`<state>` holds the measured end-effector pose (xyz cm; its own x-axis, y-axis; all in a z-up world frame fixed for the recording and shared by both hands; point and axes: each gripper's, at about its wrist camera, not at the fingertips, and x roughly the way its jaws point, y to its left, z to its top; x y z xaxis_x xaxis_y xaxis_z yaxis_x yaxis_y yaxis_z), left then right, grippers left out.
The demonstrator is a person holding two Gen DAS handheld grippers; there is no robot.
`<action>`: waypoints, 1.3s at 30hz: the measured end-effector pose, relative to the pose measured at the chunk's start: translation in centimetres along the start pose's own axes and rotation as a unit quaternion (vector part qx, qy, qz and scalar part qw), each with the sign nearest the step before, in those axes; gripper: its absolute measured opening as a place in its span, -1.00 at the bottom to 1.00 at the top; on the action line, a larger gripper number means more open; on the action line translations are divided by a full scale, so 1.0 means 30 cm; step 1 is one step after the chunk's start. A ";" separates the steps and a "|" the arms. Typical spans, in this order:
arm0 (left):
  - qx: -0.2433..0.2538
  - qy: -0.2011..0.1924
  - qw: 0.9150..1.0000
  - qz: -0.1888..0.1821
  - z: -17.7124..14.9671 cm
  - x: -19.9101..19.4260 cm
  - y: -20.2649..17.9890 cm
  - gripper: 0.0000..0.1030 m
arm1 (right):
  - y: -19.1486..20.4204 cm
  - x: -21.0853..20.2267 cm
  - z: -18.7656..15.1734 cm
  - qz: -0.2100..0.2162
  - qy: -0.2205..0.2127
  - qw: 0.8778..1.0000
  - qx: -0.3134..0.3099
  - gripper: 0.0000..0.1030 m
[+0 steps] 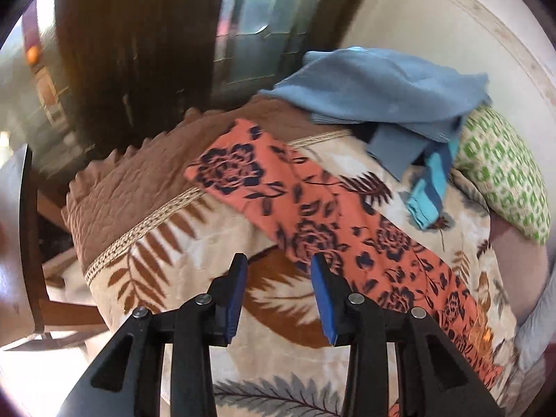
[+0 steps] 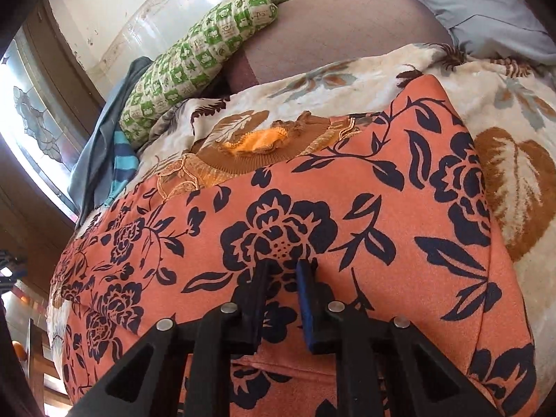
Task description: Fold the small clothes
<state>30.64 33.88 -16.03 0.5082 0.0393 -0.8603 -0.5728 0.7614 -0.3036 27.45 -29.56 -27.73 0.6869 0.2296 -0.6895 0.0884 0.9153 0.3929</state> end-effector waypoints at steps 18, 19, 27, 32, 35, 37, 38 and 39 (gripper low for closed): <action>-0.130 0.020 0.984 -0.121 0.100 0.317 0.099 -0.22 | 0.028 0.006 -0.002 -0.027 -0.005 0.999 -0.024 -0.63; -0.134 0.021 0.982 -0.128 0.088 0.314 0.107 -0.23 | 0.027 0.006 -0.002 -0.027 -0.005 0.999 -0.024 -0.63; -0.169 0.010 0.974 -0.153 0.058 0.312 0.151 -0.24 | 0.027 0.007 -0.002 -0.026 -0.005 0.999 -0.023 -0.63; -0.183 -0.010 0.973 -0.143 0.086 0.348 0.148 -0.70 | 0.026 0.006 0.001 -0.023 -0.005 1.000 -0.020 -0.63; -0.184 -0.022 0.971 -0.149 0.081 0.350 0.159 -0.85 | 0.021 0.005 0.000 -0.019 -0.006 1.000 -0.017 -0.63; -0.162 -0.035 0.975 -0.145 0.079 0.327 0.146 -0.88 | 0.017 0.004 -0.002 -0.015 -0.006 1.000 -0.014 -0.63; -0.150 -0.043 0.977 -0.146 0.079 0.309 0.135 -0.89 | 0.013 0.003 -0.002 -0.013 -0.006 1.000 -0.012 -0.63; -0.141 -0.050 0.977 -0.152 0.080 0.288 0.123 -0.90 | 0.010 0.002 -0.002 -0.010 -0.007 1.000 -0.009 -0.63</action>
<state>34.46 38.59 -23.59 0.7339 -0.0870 -0.6737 -0.5336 0.5399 -0.6510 27.46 -29.26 -27.70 0.6947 0.2072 -0.6889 0.0887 0.9257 0.3678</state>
